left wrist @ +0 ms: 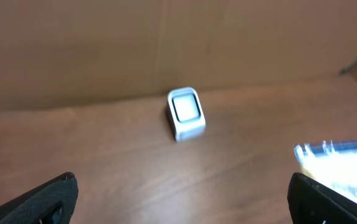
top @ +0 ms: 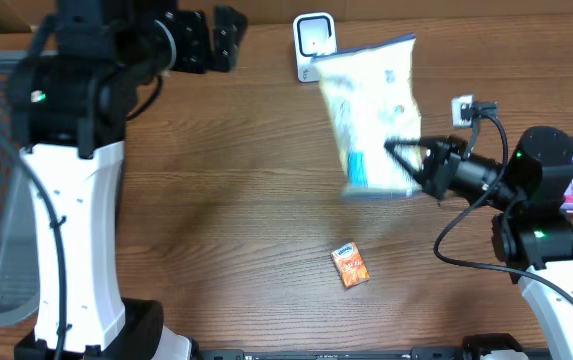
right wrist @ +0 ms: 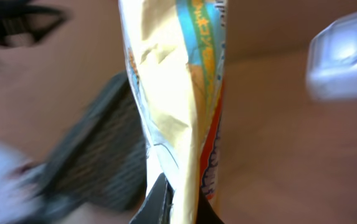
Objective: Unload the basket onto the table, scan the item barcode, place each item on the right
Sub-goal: 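Carry the yellow pack to the scanner and hold it there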
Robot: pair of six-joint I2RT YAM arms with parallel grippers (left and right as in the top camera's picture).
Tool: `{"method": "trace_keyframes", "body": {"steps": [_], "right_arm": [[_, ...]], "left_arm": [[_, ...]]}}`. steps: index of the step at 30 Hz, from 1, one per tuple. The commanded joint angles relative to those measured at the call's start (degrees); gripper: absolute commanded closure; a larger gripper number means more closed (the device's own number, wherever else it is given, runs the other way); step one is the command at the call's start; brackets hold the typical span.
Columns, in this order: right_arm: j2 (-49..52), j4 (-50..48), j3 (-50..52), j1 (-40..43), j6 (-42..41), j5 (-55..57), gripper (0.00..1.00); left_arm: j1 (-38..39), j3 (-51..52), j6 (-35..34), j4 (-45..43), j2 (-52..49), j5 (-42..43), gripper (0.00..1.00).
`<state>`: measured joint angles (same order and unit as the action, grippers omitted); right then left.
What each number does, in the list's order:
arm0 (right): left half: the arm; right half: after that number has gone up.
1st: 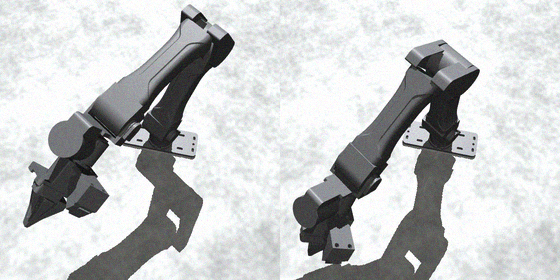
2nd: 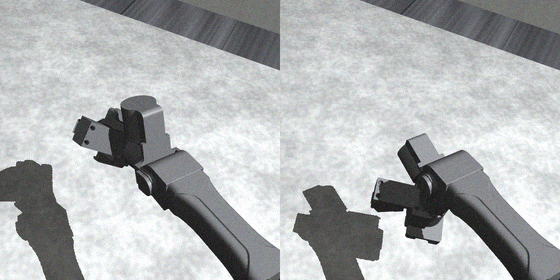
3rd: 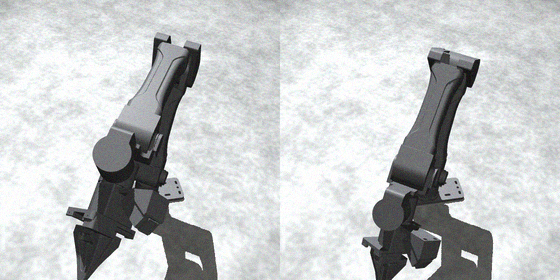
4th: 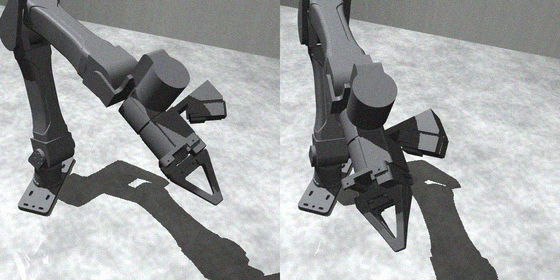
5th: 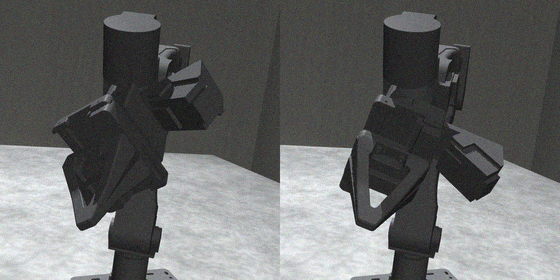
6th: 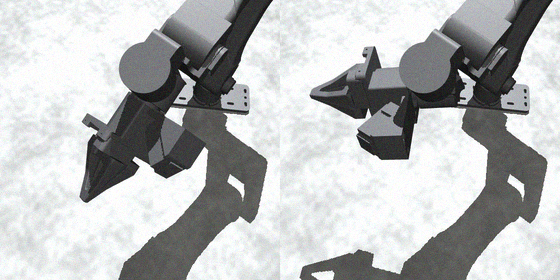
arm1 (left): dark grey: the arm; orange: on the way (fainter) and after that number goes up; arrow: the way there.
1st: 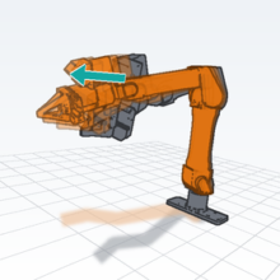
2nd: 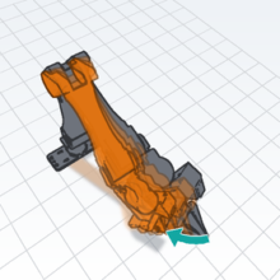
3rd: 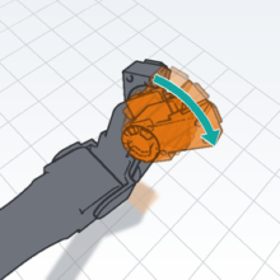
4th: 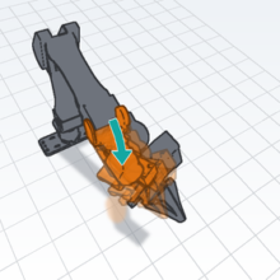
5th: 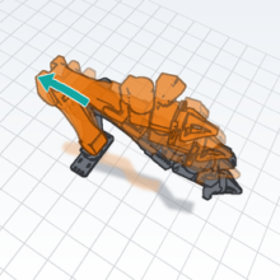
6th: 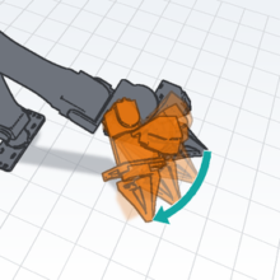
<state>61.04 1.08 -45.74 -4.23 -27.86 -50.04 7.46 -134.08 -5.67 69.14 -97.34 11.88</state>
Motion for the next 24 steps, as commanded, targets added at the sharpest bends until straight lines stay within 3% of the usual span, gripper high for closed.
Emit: {"method": "trace_keyframes", "body": {"steps": [1,7,11,18,24], "right_arm": [[-0.26,-6.69,-0.87,-4.28,14.38,31.63,0.96],[8.46,-17.99,-2.67,-13.33,30.14,59.76,0.96],[23.34,-27.08,-8.09,-16.02,41.68,72.32,0.96],[46.62,-31.95,-26.88,-16.41,66.73,78.88,0.96],[59.12,-37.27,-40.39,-16.5,81.92,81.26,0.96]], "left_arm": [[-1.07,-3.96,-0.76,0.0,2.19,-3.43,0.0],[-1.09,-3.98,-0.76,0.02,2.71,-9.07,0.0],[-1.09,-3.98,-0.74,0.46,2.69,-10.99,0.0],[-1.09,-3.98,-0.74,4.66,2.14,-16.9,0.0],[-1.09,-3.96,-0.74,7.08,2.08,-21.0,0.0]]}}
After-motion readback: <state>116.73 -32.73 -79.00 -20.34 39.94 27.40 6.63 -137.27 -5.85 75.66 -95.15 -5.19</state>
